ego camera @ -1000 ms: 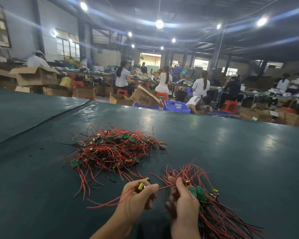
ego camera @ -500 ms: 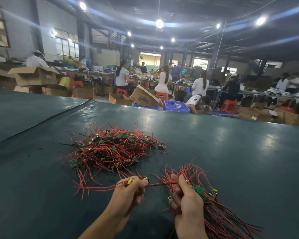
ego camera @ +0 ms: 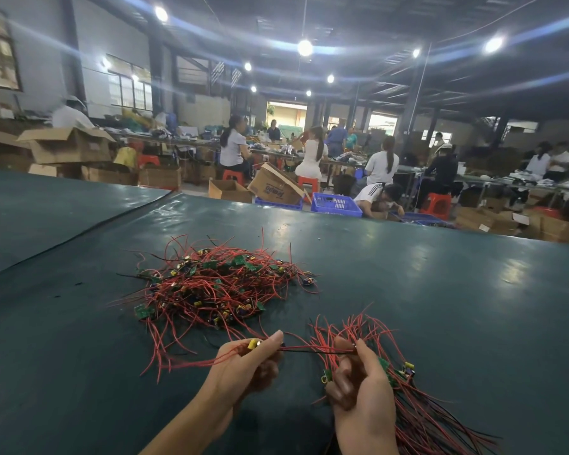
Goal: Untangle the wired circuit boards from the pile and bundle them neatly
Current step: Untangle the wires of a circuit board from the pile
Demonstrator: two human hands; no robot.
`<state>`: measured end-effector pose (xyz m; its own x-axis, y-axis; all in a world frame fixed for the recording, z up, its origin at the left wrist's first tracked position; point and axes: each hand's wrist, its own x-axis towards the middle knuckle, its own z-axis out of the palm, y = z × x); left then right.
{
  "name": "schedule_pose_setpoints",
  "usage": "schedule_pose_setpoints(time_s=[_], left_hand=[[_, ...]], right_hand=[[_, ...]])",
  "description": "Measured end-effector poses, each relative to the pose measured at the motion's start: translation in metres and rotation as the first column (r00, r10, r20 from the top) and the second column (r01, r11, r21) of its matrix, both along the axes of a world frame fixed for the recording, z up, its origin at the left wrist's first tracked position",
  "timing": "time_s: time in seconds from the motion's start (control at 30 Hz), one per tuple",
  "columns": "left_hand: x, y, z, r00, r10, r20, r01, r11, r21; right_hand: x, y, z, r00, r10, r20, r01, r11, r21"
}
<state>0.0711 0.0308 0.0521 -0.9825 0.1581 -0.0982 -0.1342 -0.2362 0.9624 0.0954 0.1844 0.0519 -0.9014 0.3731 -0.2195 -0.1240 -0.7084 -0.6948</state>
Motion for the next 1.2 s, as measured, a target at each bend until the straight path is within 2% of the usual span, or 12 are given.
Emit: schedule_pose_setpoints(time_s=[0.07, 0.17, 0.27, 0.43, 0.6, 0.7, 0.8, 0.93, 1.1, 1.2], left_hand=[[-0.001, -0.002, -0.002, 1.000, -0.011, 0.028, 0.010, 0.999, 0.041], [-0.003, -0.004, -0.002, 0.993, -0.087, 0.076, 0.067, 0.970, 0.233], [-0.007, -0.004, -0.003, 0.995, -0.032, 0.099, -0.004, 0.941, 0.339], [-0.010, -0.001, -0.004, 0.995, 0.098, 0.029, -0.102, 0.938, 0.331], [-0.011, -0.001, -0.003, 0.990, 0.141, 0.017, -0.139, 0.931, 0.339], [-0.013, -0.004, -0.003, 0.999, 0.018, 0.052, -0.033, 0.952, 0.304], [-0.013, 0.001, -0.006, 0.976, -0.167, 0.136, 0.143, 0.974, 0.173], [-0.014, 0.005, -0.017, 0.909, -0.360, 0.212, 0.372, 0.928, -0.017], [-0.008, 0.000, -0.013, 0.883, -0.428, 0.194, 0.418, 0.904, 0.095], [-0.005, 0.001, -0.012, 0.888, -0.387, 0.250, 0.327, 0.911, 0.251]], right_hand=[[-0.001, 0.002, 0.000, 1.000, -0.027, 0.016, 0.027, 1.000, 0.013], [-0.002, 0.004, -0.001, 0.998, -0.065, 0.027, 0.064, 0.998, 0.024], [-0.001, 0.001, -0.003, 0.997, -0.065, 0.032, 0.062, 0.995, 0.072], [-0.002, -0.005, -0.005, 0.998, -0.059, 0.031, 0.052, 0.983, 0.178], [-0.002, -0.004, -0.009, 0.999, -0.021, 0.028, 0.015, 0.981, 0.194], [-0.003, -0.009, -0.013, 0.998, 0.020, 0.052, -0.035, 0.956, 0.292], [0.000, -0.022, -0.016, 0.988, 0.129, 0.084, -0.154, 0.861, 0.484], [0.004, -0.034, -0.016, 0.966, 0.249, 0.074, -0.246, 0.786, 0.567], [0.003, -0.033, -0.015, 0.973, 0.221, 0.073, -0.227, 0.828, 0.513], [0.002, -0.033, -0.016, 0.986, 0.137, 0.091, -0.163, 0.875, 0.455]])
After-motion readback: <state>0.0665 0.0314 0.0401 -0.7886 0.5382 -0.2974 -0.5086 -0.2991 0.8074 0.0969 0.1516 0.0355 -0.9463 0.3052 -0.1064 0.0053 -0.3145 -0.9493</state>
